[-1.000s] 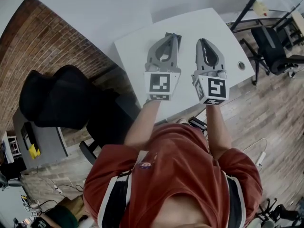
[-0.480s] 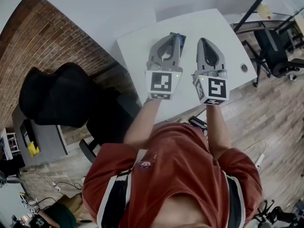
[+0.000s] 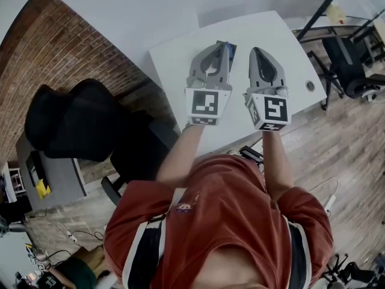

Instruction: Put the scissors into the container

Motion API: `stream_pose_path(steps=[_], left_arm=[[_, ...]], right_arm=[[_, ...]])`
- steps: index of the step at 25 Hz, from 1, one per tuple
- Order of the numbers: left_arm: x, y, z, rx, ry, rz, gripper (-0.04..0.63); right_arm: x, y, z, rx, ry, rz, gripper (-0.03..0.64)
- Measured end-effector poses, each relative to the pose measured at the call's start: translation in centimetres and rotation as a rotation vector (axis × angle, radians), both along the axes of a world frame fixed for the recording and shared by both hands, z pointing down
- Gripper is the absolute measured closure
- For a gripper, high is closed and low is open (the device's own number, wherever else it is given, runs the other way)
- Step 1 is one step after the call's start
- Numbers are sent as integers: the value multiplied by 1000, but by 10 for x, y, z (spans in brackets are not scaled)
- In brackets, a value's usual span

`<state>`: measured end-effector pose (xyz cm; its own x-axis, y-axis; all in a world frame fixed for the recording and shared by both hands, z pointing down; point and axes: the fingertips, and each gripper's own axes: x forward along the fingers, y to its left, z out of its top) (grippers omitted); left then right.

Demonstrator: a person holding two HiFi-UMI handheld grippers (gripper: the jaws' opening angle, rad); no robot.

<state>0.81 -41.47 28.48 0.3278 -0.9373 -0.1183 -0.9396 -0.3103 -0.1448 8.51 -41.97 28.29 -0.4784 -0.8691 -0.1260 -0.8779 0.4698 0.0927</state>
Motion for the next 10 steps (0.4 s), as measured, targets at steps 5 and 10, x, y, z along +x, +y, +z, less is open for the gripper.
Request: stream_pose_path(steps=[5,10], left_arm=[[-2,0,0,-6,10,-1,581],[-1,0,-1,1,12,-4,581]], right_arm=[[-1,0,-1,2,2,-4,606],[1,1,3,-1,4,0,606]])
